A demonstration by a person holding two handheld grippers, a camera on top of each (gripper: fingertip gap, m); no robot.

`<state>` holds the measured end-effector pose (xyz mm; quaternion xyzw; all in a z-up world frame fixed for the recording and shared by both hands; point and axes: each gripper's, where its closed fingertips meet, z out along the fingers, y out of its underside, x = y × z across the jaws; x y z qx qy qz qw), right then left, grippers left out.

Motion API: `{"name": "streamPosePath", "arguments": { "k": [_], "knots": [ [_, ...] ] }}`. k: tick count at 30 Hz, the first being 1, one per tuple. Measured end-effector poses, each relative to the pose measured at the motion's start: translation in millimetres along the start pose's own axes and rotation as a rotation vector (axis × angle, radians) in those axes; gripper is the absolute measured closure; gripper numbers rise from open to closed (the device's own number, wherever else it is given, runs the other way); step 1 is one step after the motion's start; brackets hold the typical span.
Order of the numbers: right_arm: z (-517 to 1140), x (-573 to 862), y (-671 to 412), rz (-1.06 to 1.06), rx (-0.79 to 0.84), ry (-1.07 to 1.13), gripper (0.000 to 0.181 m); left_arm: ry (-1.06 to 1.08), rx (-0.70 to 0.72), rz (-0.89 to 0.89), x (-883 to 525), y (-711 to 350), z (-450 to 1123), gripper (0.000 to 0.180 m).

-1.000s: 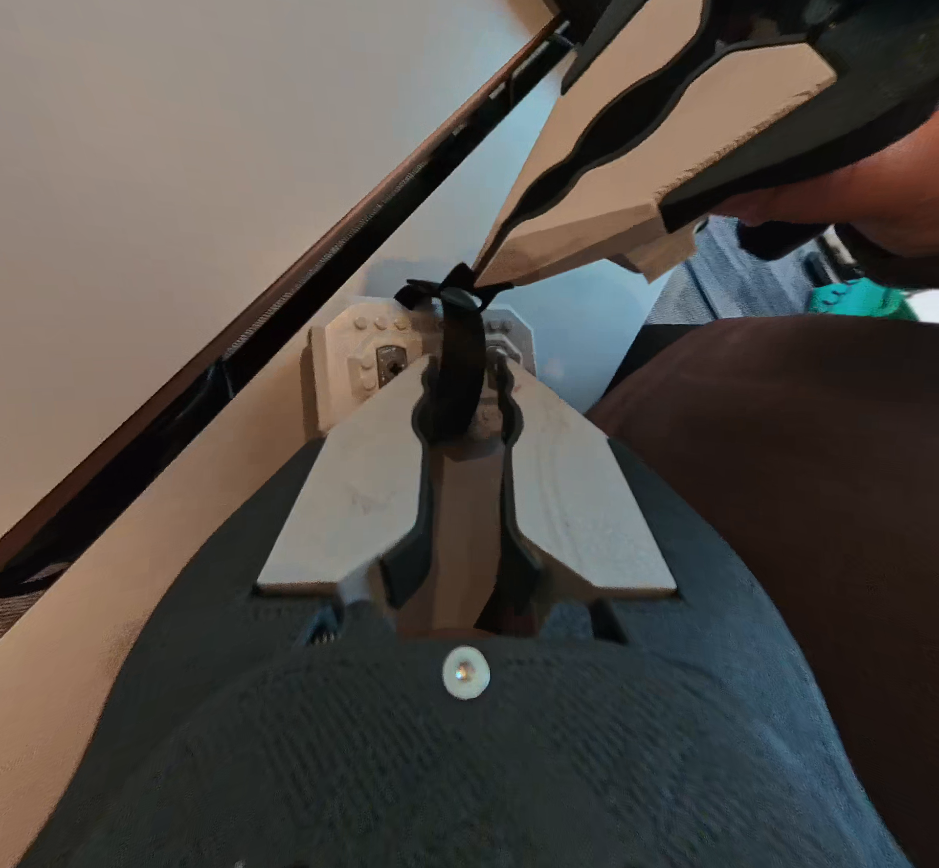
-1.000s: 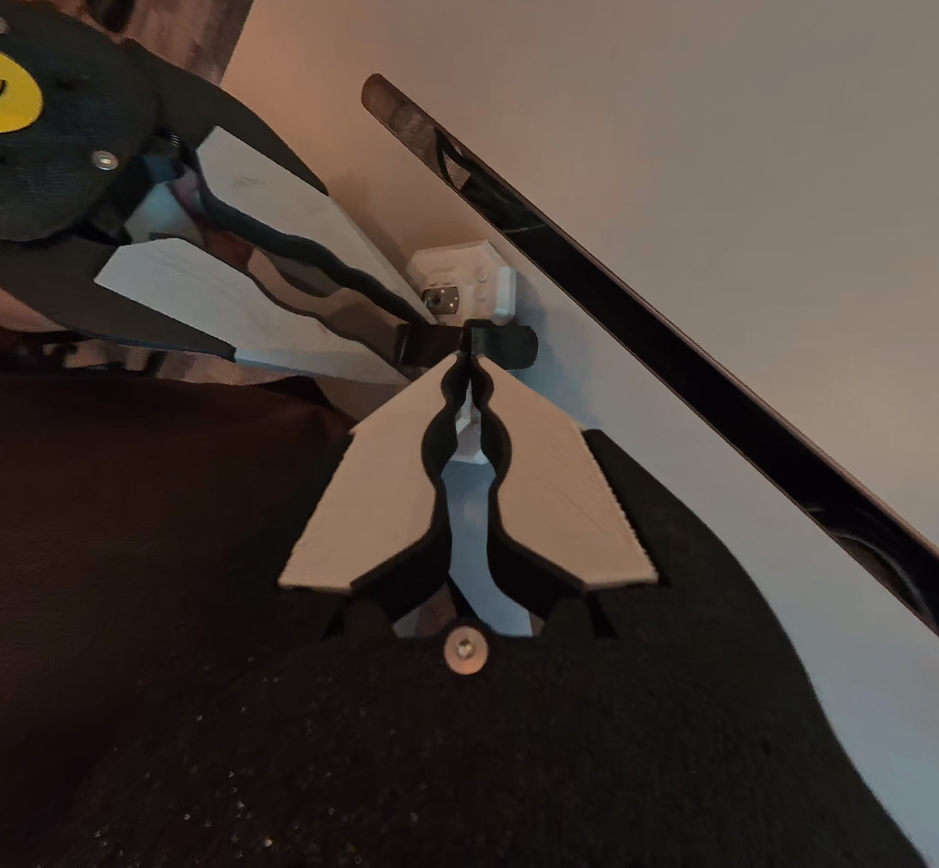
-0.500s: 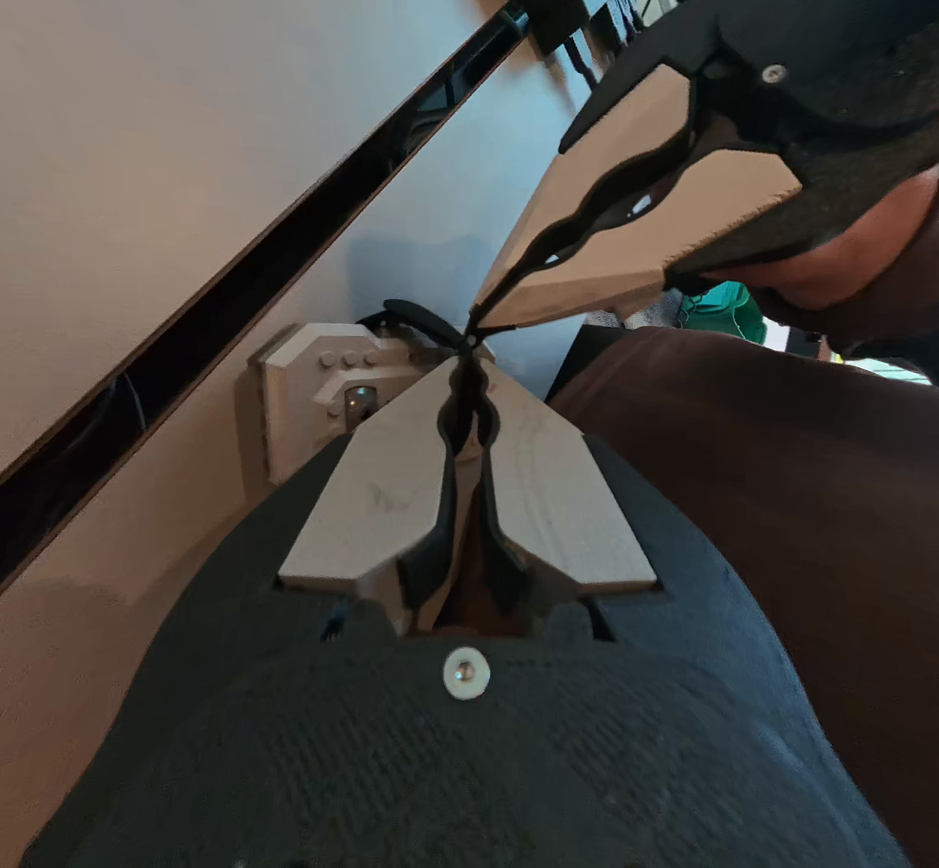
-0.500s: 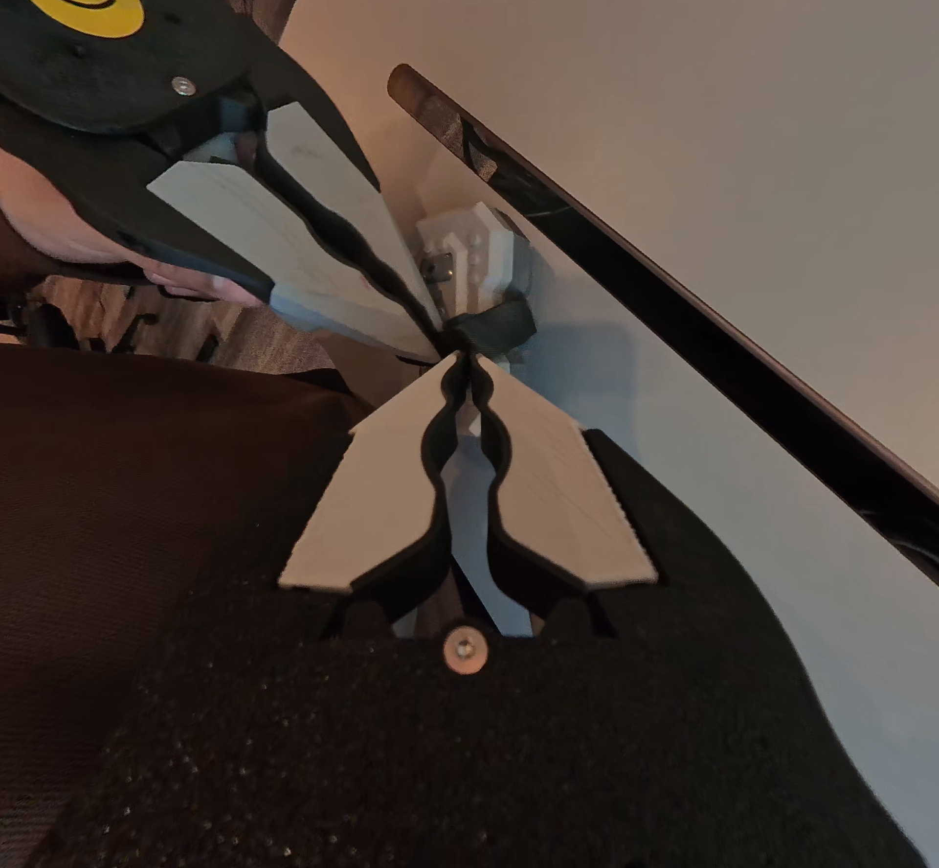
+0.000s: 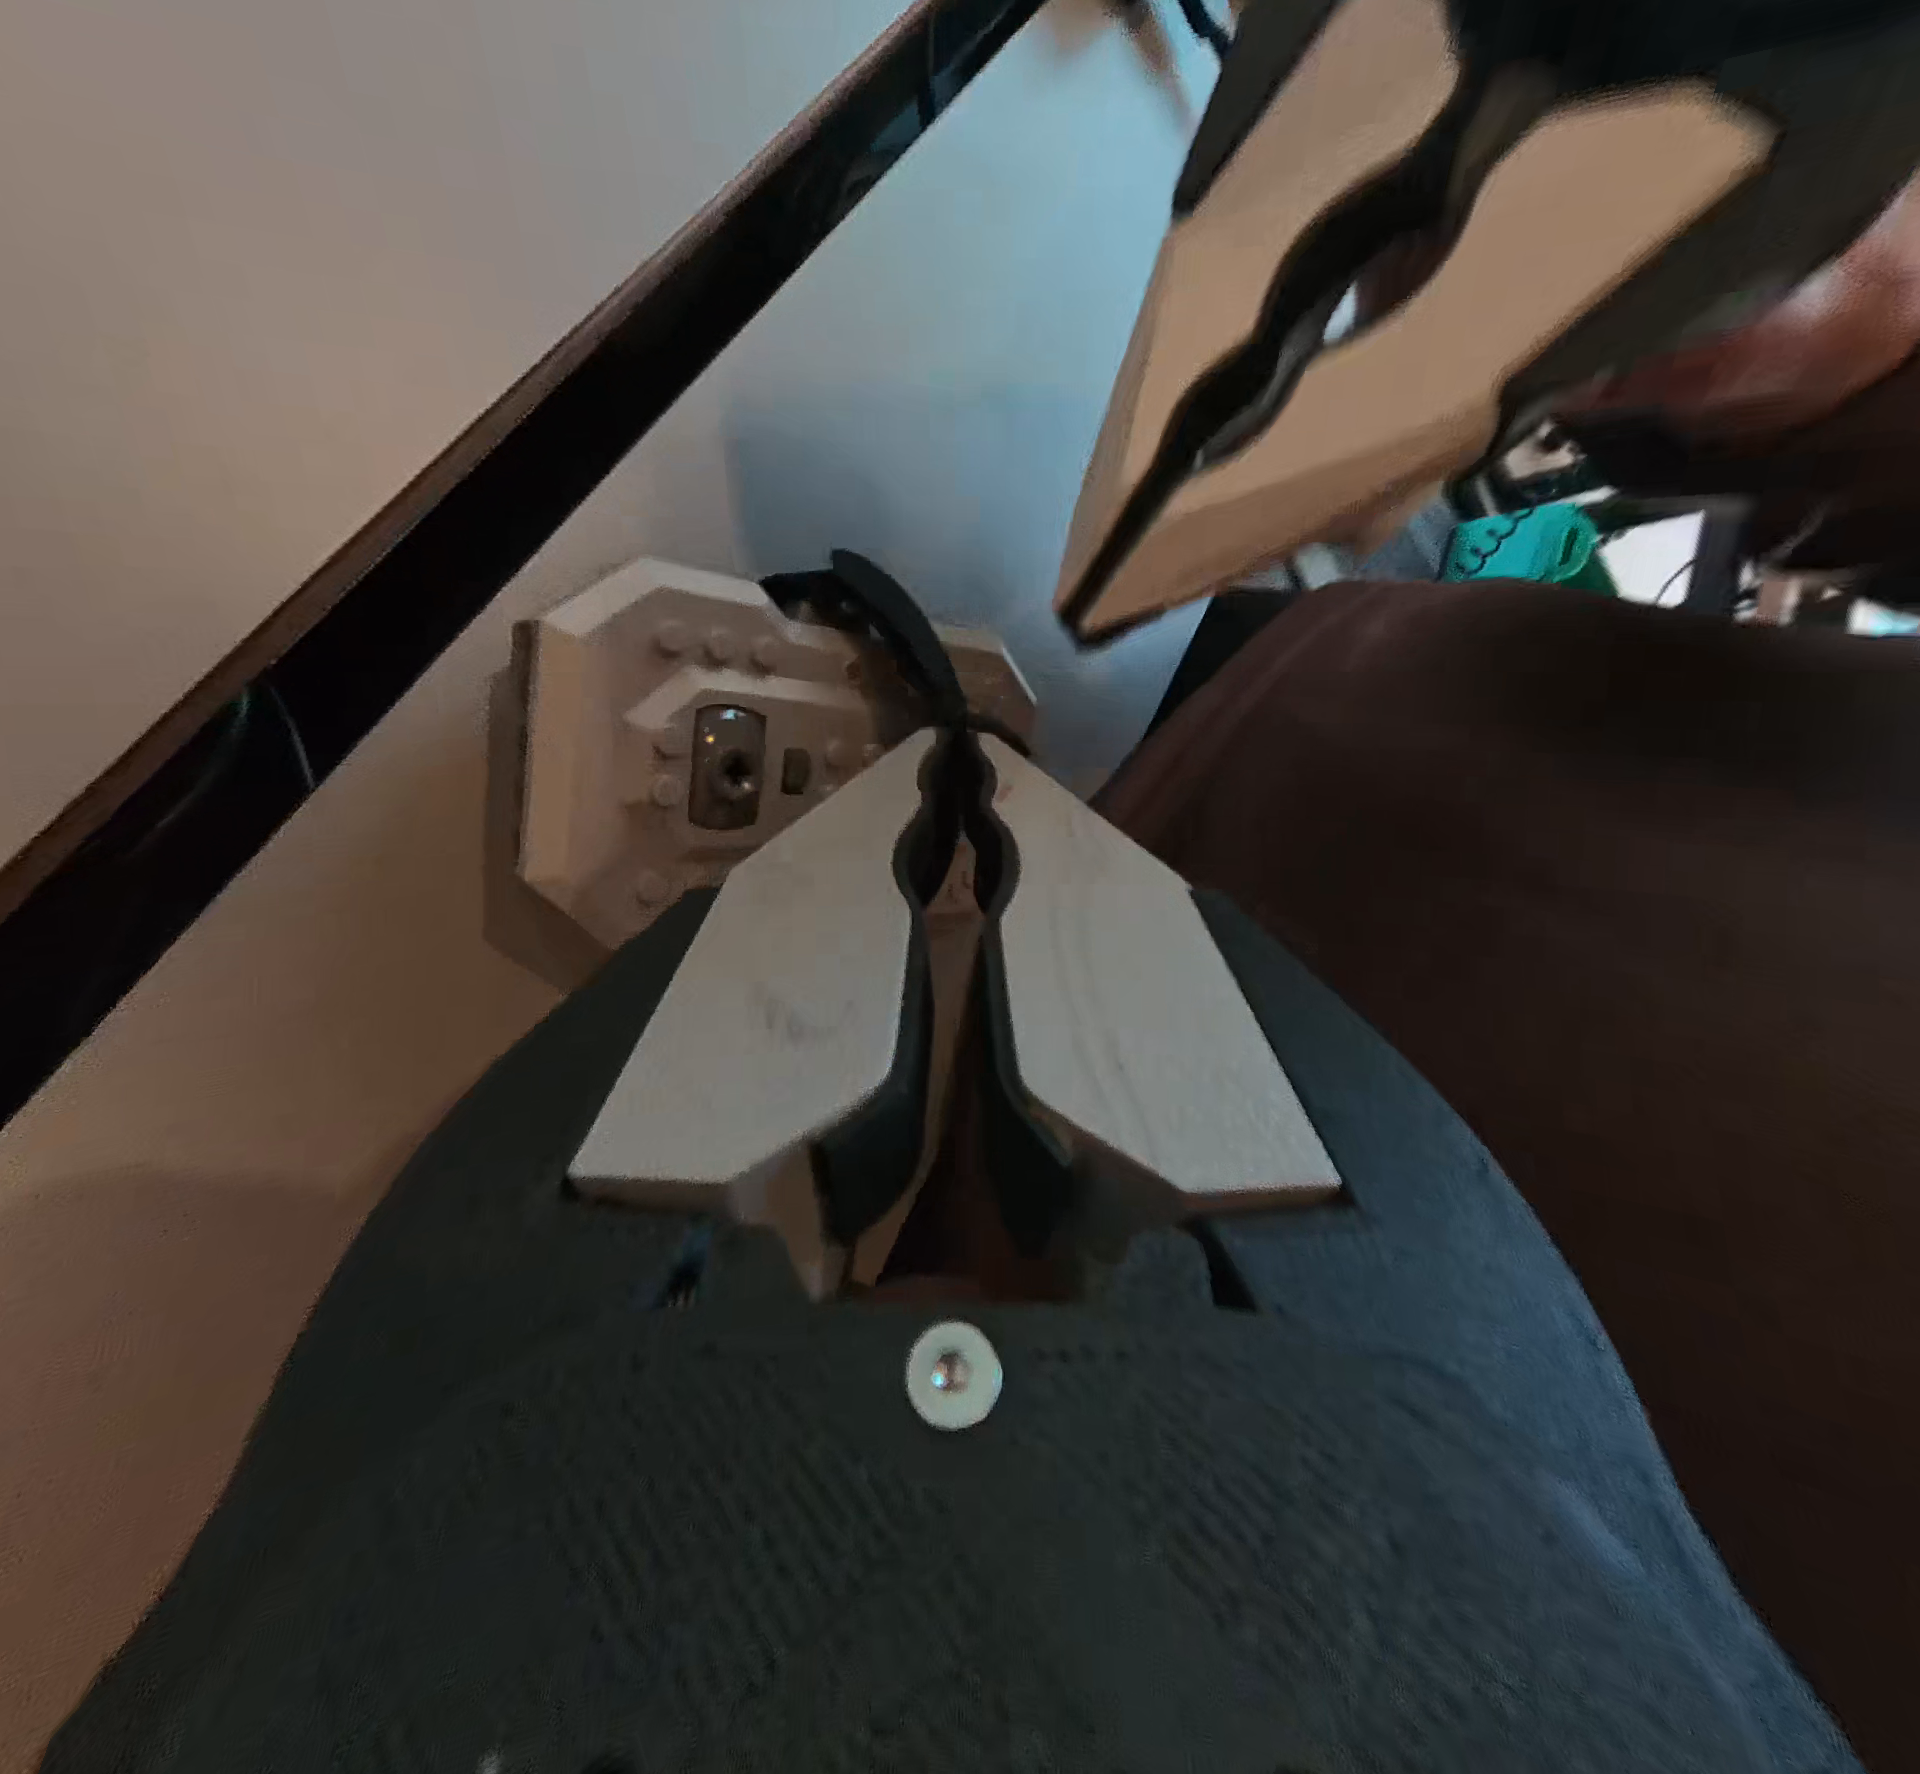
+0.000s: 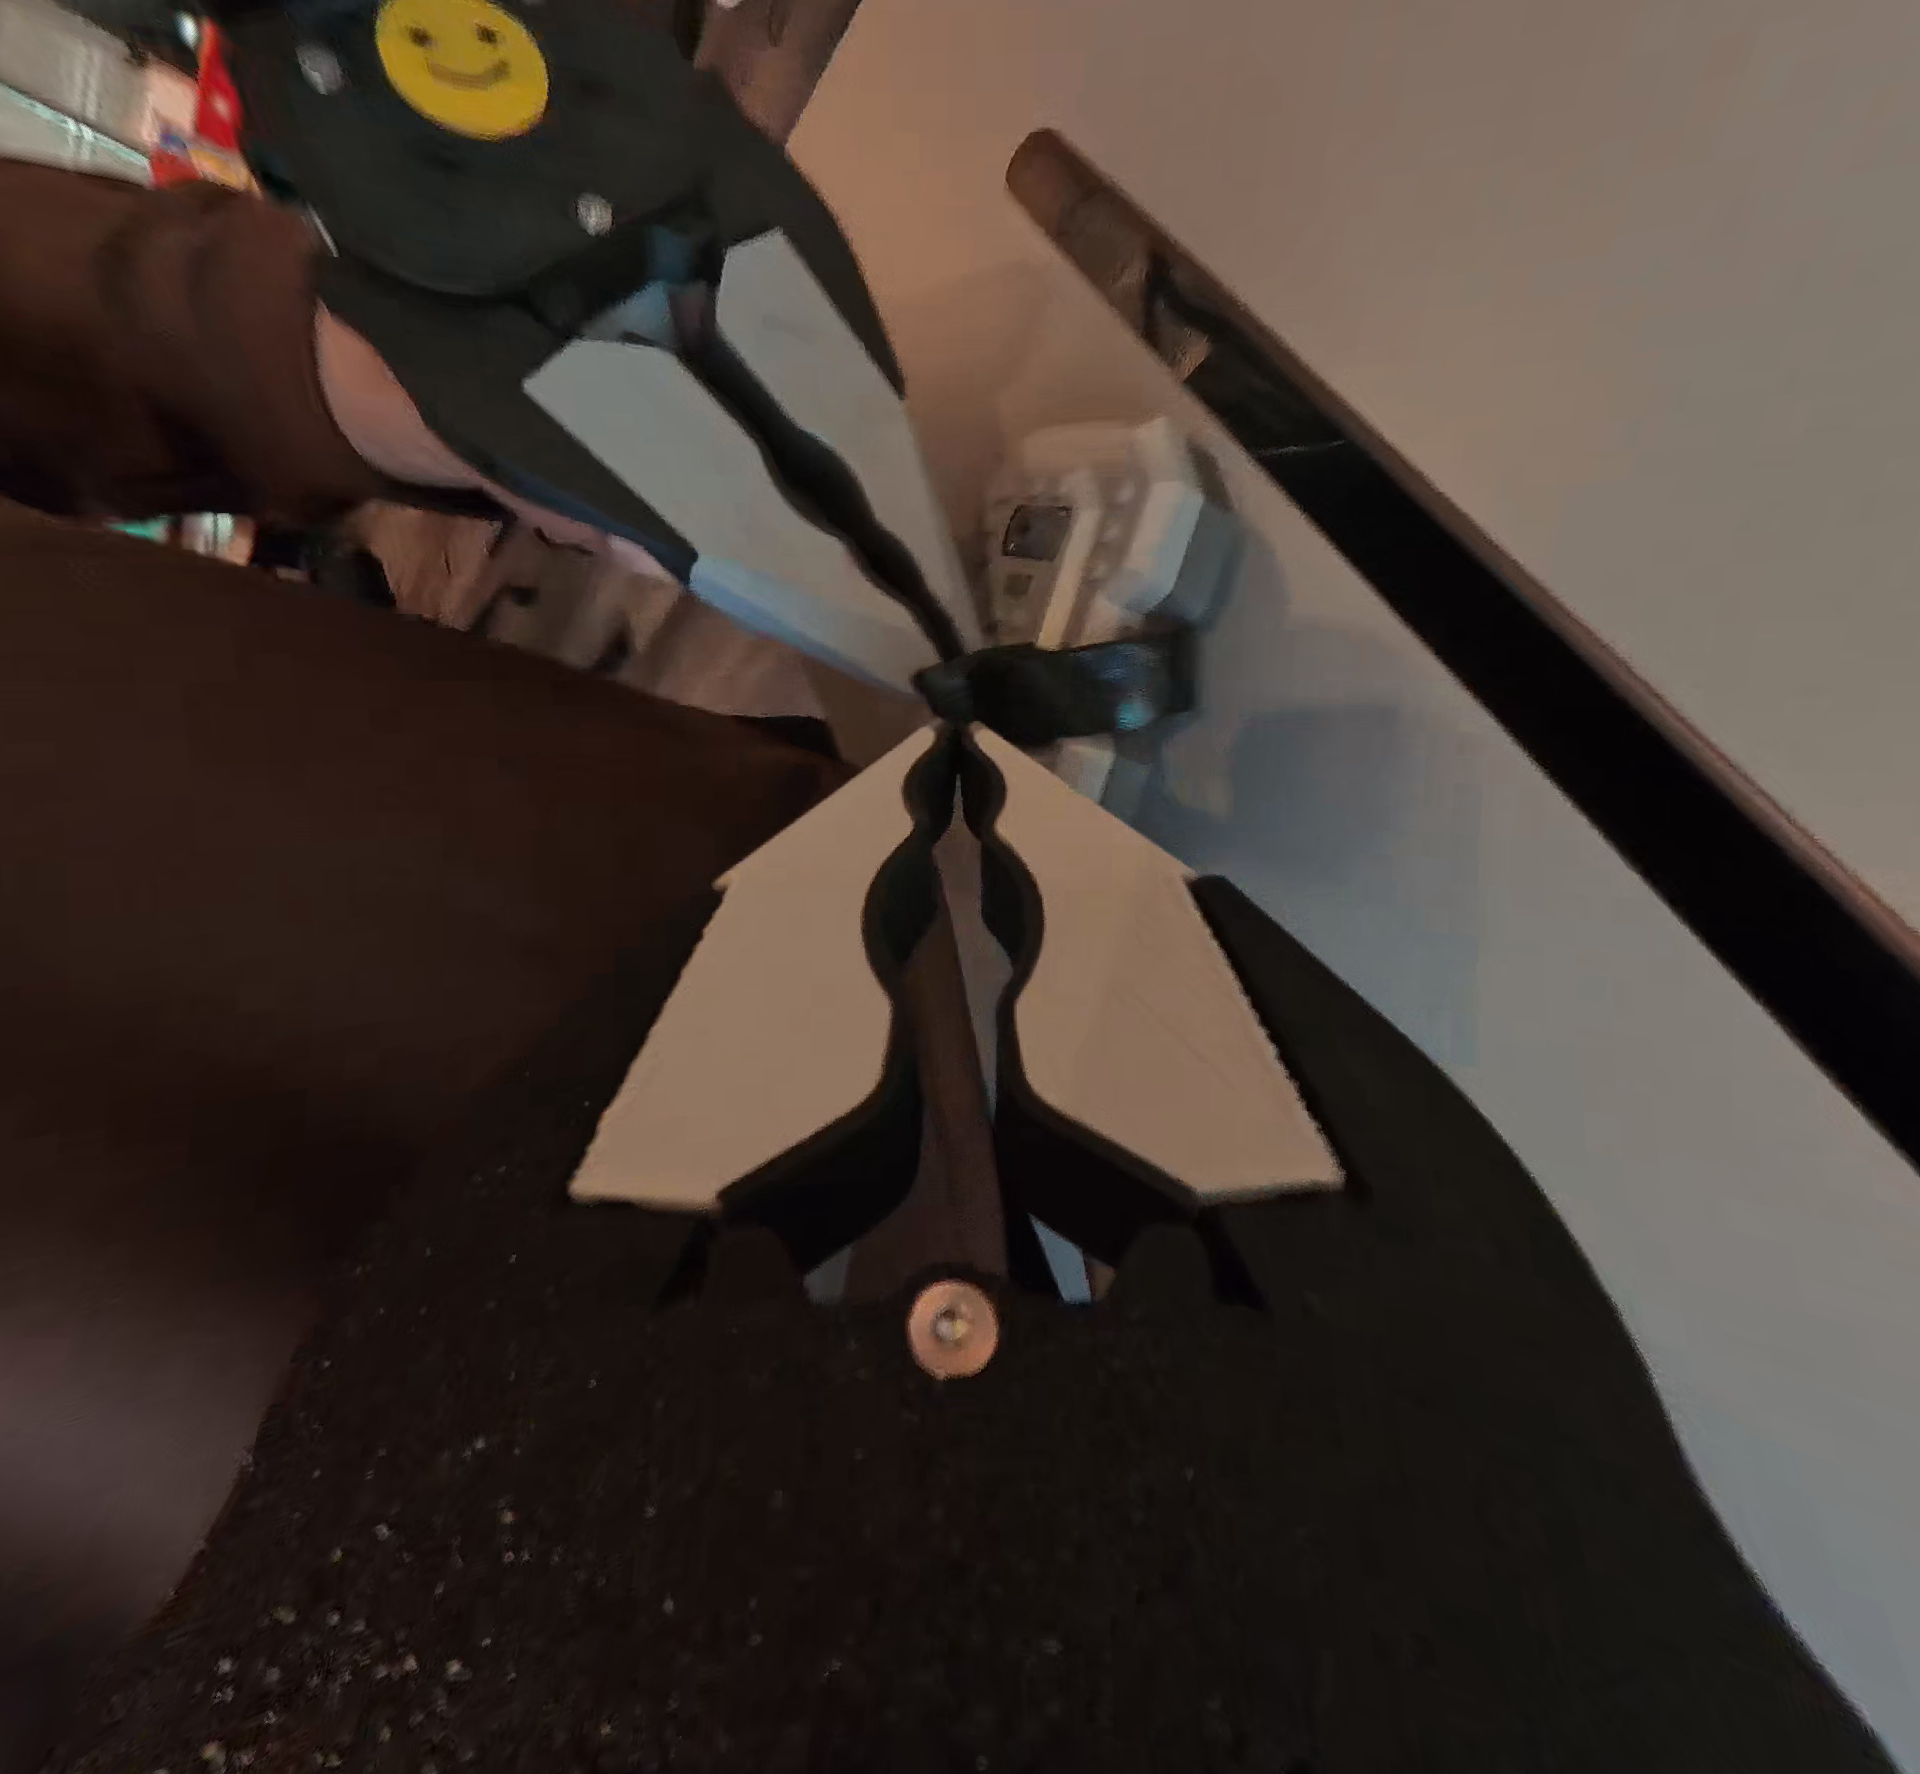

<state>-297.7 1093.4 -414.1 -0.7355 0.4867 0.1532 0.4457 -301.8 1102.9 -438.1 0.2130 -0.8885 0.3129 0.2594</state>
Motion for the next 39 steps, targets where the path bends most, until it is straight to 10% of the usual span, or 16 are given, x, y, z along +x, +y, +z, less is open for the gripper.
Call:
{"name": "streamPosePath", "arguments": {
  "k": [10,39],
  "knots": [
    [19,30,2,0.018,-0.136,-0.016,0.149,0.005,-0.012,0.072,5,11,0,0.180],
    [1,-27,3,-0.134,-0.113,-0.253,0.181,0.056,0.013,0.024,5,9,-4,0.180]
  ]
}}
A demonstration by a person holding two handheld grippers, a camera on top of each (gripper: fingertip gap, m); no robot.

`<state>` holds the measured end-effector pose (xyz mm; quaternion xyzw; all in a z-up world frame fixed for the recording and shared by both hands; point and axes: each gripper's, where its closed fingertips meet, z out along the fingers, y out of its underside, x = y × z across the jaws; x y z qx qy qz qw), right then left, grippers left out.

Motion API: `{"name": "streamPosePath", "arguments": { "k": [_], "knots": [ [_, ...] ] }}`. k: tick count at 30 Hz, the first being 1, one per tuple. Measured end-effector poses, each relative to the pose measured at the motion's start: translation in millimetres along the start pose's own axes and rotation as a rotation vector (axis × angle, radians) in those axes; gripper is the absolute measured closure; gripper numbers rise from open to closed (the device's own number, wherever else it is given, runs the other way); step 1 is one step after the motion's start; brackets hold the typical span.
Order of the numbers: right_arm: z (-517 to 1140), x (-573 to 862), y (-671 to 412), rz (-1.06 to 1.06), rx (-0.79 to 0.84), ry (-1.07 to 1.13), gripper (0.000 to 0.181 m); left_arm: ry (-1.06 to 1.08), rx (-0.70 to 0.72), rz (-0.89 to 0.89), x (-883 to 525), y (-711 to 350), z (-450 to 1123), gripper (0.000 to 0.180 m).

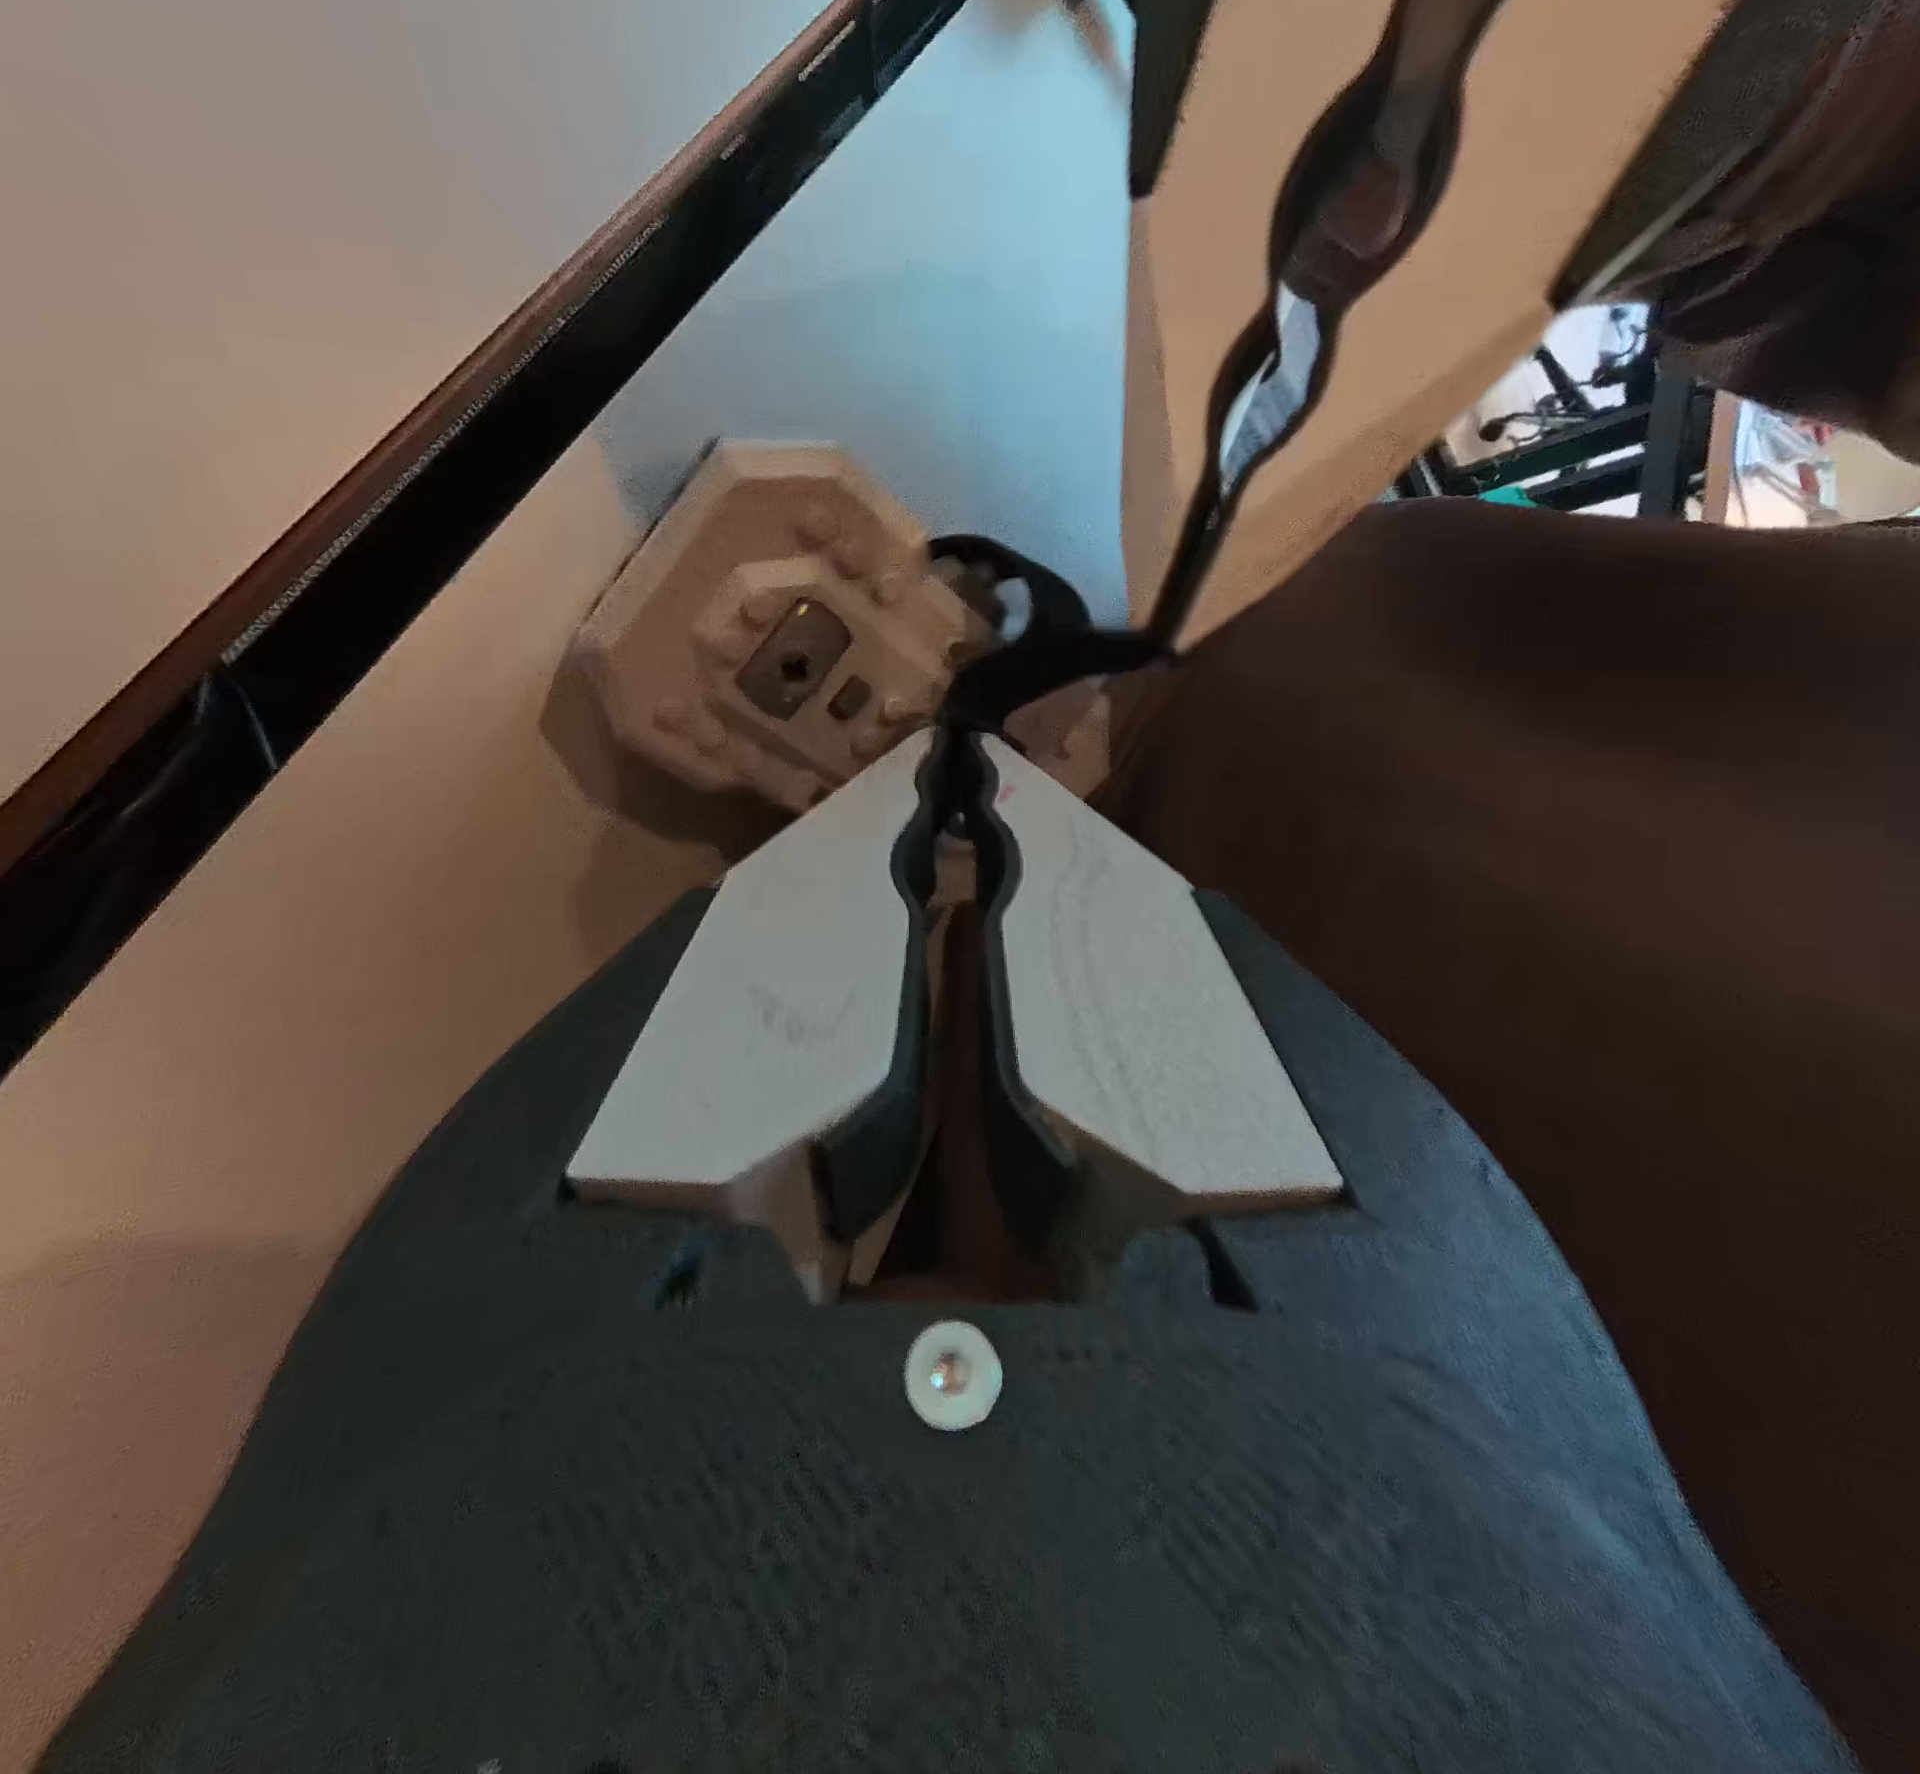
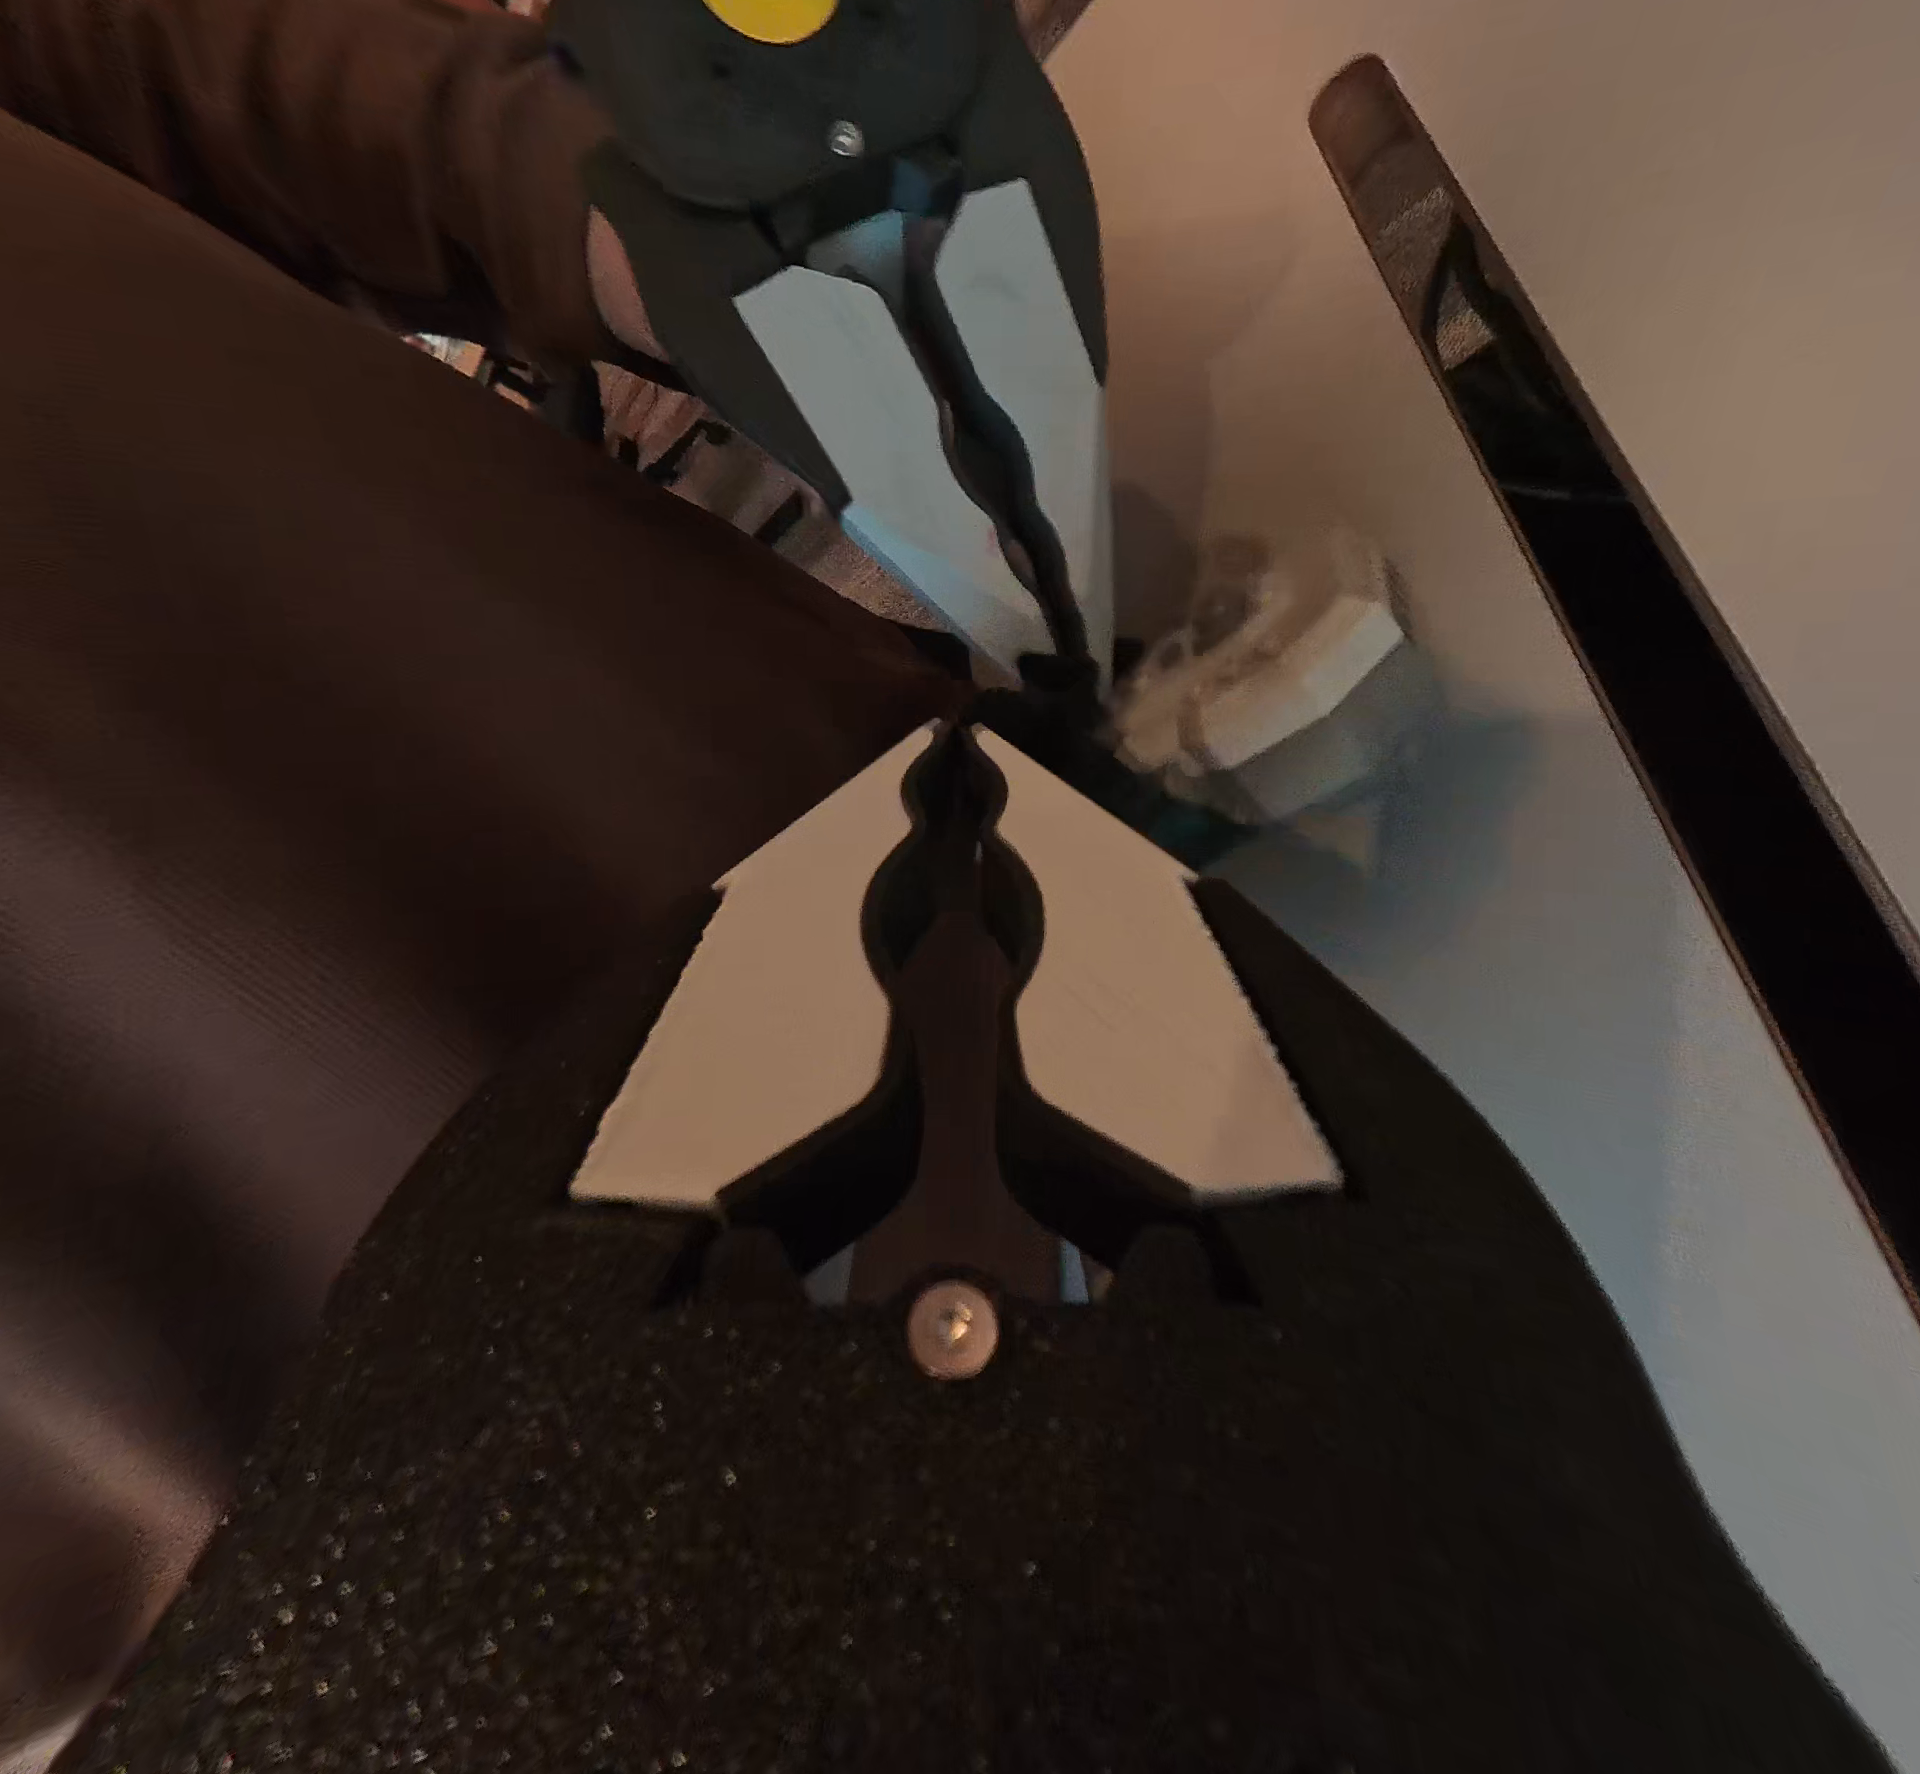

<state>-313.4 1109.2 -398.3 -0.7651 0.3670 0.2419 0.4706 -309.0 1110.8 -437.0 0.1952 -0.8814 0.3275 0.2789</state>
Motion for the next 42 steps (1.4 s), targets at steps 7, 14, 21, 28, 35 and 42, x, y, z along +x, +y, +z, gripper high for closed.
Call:
{"name": "streamPosePath", "arguments": {
  "k": [7,14,21,28,35,42],
  "knots": [
    [5,-11,-9,0.025,0.051,-0.022,0.181,0.010,-0.011,0.041,5,-2,0,0.180],
    [-29,-19,-38,0.048,0.192,-0.030,0.181,0.146,0.101,-0.003,32,-21,-29,0.180],
    [-19,-16,-32,0.025,0.115,-0.004,0.181,0.117,0.032,0.031,34,-7,-35,0.174],
    [-13,-11,-35,0.025,0.097,-0.007,0.181,-0.015,-0.066,0.044,6,20,-35,0.158],
    [-15,-9,-49,0.027,0.113,-0.014,0.181,-0.106,-0.024,0.016,-8,15,-32,0.145],
    [-19,-10,-58,0.078,0.164,-0.049,0.181,-0.207,0.053,0.135,-15,-6,-54,0.125]
  ]
}}
